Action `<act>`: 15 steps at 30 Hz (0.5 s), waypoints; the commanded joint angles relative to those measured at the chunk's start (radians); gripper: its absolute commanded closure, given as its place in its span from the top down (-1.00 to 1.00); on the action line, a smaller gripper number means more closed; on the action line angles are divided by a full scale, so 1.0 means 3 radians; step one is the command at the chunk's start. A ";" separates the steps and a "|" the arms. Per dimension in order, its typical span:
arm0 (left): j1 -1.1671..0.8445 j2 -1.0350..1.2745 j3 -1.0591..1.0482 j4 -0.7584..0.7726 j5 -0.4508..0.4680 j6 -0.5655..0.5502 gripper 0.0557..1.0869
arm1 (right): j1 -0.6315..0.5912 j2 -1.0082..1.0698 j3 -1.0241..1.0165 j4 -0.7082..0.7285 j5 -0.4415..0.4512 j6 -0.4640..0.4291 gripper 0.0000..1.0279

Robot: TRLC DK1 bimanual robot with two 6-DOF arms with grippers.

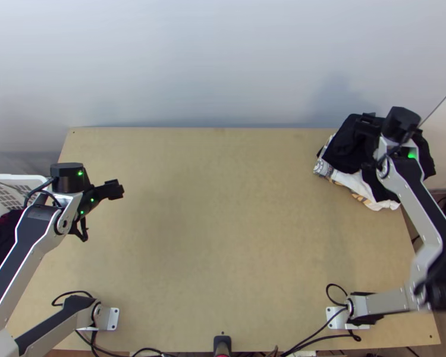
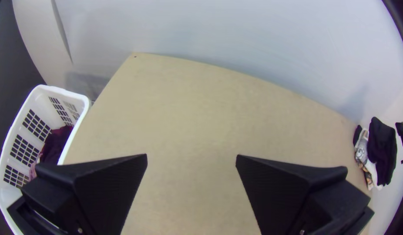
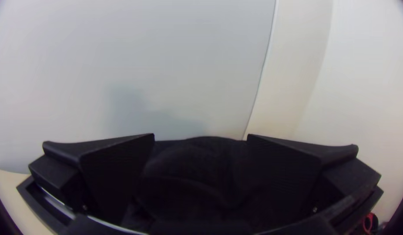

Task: Fold the t-shirt

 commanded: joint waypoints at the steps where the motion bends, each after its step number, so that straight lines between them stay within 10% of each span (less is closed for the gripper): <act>1: 0.0081 -0.0011 -0.0015 -0.0013 -0.0012 0.0065 0.92 | -0.0270 0.0822 -0.0004 0.0184 -0.0056 0.0036 0.92; 15: 0.0014 -0.0006 -0.0051 -0.0018 -0.0042 0.0050 0.92 | -0.0301 0.0796 -0.0474 0.0296 -0.0112 0.0020 0.91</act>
